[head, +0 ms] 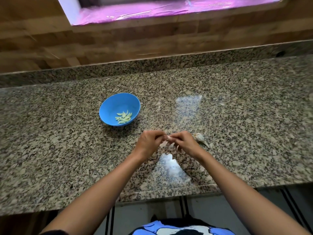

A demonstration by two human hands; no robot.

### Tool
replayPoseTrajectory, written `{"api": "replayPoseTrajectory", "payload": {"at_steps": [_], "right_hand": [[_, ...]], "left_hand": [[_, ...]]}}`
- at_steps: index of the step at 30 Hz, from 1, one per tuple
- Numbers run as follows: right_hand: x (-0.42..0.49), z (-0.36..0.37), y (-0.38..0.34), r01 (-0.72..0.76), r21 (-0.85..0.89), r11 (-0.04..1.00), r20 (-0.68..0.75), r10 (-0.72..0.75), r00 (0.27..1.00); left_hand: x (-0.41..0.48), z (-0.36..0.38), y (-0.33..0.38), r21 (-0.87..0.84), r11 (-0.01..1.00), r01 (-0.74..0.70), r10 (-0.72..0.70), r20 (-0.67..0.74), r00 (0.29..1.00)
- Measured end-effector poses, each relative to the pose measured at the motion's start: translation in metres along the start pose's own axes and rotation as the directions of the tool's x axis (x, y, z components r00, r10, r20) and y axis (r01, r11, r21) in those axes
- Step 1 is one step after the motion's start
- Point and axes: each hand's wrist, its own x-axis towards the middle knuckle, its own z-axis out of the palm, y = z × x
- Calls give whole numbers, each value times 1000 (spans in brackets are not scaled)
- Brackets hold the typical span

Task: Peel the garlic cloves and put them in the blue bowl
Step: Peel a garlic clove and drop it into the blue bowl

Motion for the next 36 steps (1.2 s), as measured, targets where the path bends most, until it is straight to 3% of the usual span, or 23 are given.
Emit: {"api": "replayPoseTrajectory", "payload": {"at_steps": [2, 4, 6, 9, 11, 14, 17, 23, 28, 36], "right_hand": [[-3, -4, 1, 27, -112, 993, -79, -36, 996], [-8, -2, 4, 27, -155, 988, -152, -51, 987], [-13, -1, 10, 6, -122, 993, -195, -30, 980], [-19, -2, 17, -18, -20, 1000, -212, 13, 977], [-21, -3, 19, -21, 13, 1000, -202, 23, 979], [-22, -3, 20, -18, 53, 998, -174, 27, 984], [-22, -5, 21, -31, 63, 998, -142, 40, 989], [-23, -7, 21, -55, 70, 996, -136, 64, 989], [-24, -5, 18, -45, 71, 996, -140, 55, 989], [-24, -6, 23, -59, 20, 998, -155, 62, 986]], "left_hand": [[5, 2, 7, -356, 904, 236, -238, 40, 970], [5, 5, 9, -513, 775, 370, -377, 94, 921], [3, 11, 2, -352, 862, 366, -359, 87, 929], [-1, 18, -1, -68, 972, 225, -213, 151, 965], [-3, 23, -1, -31, 986, 166, -160, 144, 977], [-9, 25, 3, 73, 993, 90, -91, 15, 996], [-10, 21, 7, 97, 988, 119, -116, -42, 992], [-7, 22, 12, 103, 986, 132, -142, 105, 984], [-1, 23, 6, -124, 948, 294, -290, 50, 956], [-6, 21, 6, 5, 960, 280, -278, 128, 952]]}}
